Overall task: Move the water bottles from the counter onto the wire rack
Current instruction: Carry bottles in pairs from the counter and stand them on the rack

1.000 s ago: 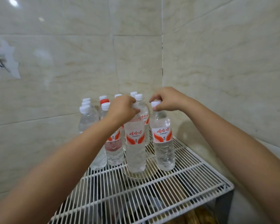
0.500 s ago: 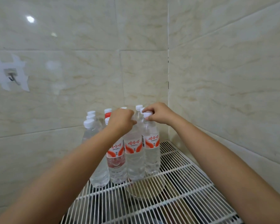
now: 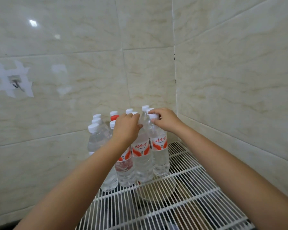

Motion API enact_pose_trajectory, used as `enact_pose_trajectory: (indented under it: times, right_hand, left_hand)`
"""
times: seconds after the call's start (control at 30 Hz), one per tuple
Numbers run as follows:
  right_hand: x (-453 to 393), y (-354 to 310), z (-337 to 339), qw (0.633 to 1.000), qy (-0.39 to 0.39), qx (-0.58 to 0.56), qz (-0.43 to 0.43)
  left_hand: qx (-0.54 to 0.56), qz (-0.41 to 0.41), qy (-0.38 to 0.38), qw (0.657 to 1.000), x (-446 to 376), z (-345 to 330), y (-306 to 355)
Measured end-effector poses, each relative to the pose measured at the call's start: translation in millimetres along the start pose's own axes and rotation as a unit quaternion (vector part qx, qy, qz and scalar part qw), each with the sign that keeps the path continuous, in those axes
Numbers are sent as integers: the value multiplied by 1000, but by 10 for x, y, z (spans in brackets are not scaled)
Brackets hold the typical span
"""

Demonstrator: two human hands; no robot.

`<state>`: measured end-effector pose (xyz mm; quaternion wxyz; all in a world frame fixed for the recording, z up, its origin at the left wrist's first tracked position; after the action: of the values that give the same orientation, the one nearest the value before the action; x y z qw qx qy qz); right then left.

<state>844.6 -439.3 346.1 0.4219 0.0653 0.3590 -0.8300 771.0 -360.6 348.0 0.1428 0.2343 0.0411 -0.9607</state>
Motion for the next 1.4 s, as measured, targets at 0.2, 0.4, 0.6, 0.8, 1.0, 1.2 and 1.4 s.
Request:
enact_pose_trajectory:
  times: [0.2, 0.4, 0.6, 0.8, 1.0, 1.2, 1.4]
  right_hand:
    - [238, -51, -32, 995, 63, 70, 24]
    - [562, -709, -405, 972, 111, 81, 191]
    - [931, -1781, -1420, 959, 2, 26, 282]
    - [1780, -2945, -2596, 940, -123, 4, 320]
    - [3030, -4012, -3873, 913, -237, 12, 333]
    - [4366, -5009, -4842, 872, -326, 9, 366]
    - [5152, -6038, -5510, 840, -333, 24, 428]
  left_hand:
    - [-45, 19, 44, 998, 252, 133, -48]
    - [-46, 133, 58, 988, 939, 236, -717]
    - [-98, 290, -46, 951, 2198, 199, -1639]
    - [-108, 408, -57, 905, 3898, 425, -2385]
    - [-136, 503, -116, 846, 5822, 759, -3064]
    - [-118, 595, -155, 779, 7594, 1141, -3530]
    - [-122, 660, -158, 724, 8855, 1460, -4016]
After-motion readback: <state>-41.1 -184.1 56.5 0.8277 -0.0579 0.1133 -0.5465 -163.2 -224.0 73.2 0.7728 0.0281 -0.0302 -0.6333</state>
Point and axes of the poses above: each hand's wrist, its own x-axis away from the middle knuckle, its own z-axis out of the back of the hand, y = z × x, the point moved 9 cm from there along -x, towards the middle knuckle, and after that the axes turned 4 degrees about -y, right-handed, at the moved point
